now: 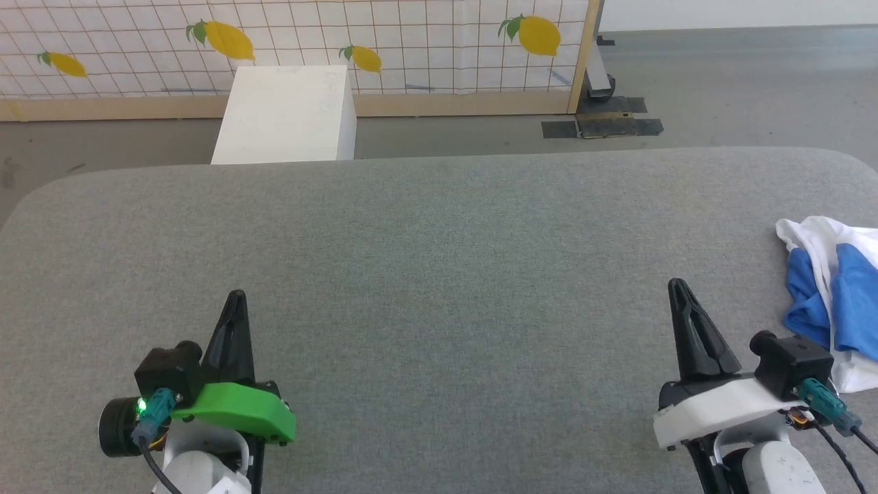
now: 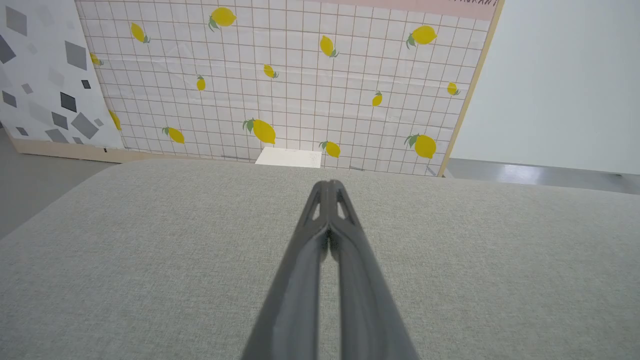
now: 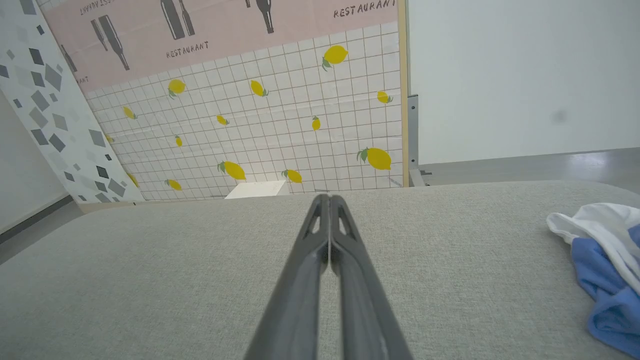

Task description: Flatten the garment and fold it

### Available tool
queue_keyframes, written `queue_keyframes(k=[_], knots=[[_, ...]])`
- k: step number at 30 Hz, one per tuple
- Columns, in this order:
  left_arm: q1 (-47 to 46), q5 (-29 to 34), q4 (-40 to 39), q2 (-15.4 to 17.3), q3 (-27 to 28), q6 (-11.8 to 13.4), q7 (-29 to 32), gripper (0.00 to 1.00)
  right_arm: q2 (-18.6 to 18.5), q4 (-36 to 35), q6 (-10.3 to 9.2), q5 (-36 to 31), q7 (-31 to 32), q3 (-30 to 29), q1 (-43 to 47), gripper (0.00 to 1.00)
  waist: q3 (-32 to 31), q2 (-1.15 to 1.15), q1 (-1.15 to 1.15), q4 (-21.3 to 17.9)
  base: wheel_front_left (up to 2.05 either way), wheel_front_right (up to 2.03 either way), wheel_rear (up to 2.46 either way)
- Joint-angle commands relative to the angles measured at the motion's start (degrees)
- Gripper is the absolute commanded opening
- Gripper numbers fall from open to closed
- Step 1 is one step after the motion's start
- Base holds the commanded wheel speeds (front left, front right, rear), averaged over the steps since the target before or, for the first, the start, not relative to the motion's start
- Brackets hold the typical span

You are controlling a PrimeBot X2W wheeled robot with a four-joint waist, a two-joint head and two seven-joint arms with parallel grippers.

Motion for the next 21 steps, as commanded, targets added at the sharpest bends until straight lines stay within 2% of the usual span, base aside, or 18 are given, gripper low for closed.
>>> queue_keyframes(k=[1,21], knots=[[0.8,0.7,-0.4,-0.1,-0.2,0.5,0.3,0.0,0.0,-0.5,-0.02,-0.7,0.3,-0.1,0.7,0.0,0.0,0.0,0.0,0.0,0.0,0.0,0.0],[1.7,2.1,-2.3,-0.2,-0.6,1.2,2.6,0.0,0.0,-2.3,-0.03,-2.9,2.6,-0.4,1.4,0.0,-0.6,0.0,0.0,0.0,0.0,0.0,0.0]])
